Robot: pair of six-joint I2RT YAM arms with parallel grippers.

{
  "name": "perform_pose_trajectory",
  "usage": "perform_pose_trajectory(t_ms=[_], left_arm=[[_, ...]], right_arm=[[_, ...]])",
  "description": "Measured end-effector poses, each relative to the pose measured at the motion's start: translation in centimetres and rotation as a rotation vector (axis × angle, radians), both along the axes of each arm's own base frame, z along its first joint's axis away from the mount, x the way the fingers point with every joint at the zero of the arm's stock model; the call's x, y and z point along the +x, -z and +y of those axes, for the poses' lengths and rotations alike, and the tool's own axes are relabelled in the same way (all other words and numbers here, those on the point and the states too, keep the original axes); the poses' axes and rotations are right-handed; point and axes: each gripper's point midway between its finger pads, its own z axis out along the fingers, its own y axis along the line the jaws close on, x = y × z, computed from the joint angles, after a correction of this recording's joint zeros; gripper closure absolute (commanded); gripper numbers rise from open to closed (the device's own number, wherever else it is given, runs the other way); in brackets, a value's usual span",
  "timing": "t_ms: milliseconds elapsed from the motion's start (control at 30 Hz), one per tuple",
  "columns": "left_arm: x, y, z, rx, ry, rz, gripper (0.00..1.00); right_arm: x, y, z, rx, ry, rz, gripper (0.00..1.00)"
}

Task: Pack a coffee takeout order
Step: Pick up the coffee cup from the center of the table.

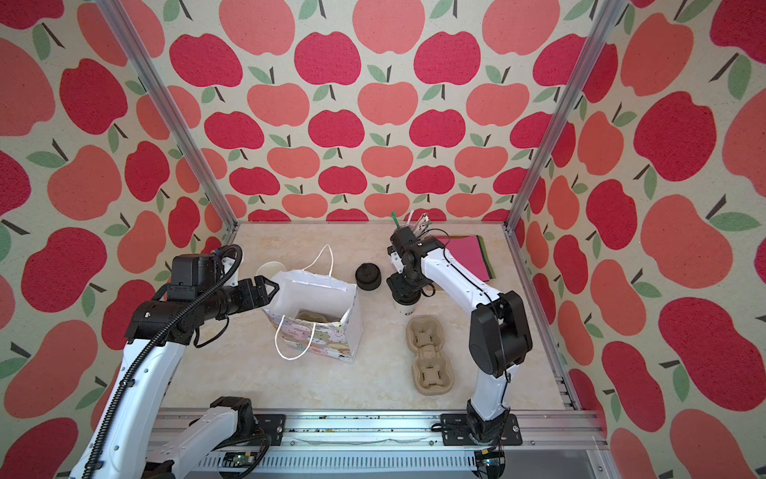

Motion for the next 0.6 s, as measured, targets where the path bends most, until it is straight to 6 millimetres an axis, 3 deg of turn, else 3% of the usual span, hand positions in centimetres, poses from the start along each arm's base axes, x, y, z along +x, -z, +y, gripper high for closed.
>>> perform_pose_trajectory(t_ms=[267,600], left_arm=[[-0.02,0.21,0.01,0.001,-0.001,0.005,0.15],[0.01,0.27,0.14,0.007,-0.006,0.006,0.15]], right_arm=[[0.03,0.07,0.17,-0.003,-0.004,-0.005,0.25],[0.16,0.44,0.02,-0.013,-0.001,-0.017,0.21]])
